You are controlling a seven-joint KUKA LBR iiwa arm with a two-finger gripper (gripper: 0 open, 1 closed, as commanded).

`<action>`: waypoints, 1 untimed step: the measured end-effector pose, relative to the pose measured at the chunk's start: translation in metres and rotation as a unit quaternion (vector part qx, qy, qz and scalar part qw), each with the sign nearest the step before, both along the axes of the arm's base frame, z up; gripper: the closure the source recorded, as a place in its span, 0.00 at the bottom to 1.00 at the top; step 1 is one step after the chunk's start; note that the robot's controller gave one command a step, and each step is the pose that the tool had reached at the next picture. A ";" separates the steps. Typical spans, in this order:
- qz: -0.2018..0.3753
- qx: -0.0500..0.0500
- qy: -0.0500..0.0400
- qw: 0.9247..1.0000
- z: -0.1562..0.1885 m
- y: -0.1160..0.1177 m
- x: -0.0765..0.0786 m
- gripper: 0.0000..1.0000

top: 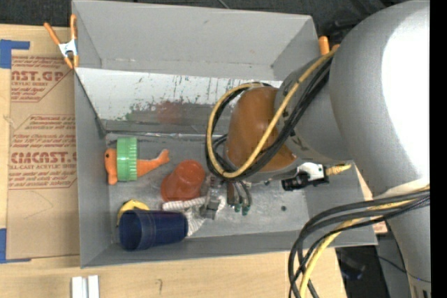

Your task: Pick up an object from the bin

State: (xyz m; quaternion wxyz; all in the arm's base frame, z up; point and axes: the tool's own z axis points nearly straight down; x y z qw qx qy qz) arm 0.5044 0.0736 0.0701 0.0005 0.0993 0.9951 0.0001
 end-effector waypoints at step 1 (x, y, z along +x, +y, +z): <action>0.007 0.000 -0.001 1.000 0.156 -0.001 -0.019 1.00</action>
Offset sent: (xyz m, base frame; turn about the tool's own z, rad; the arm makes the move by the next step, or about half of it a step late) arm 0.0000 0.0000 0.0000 0.0000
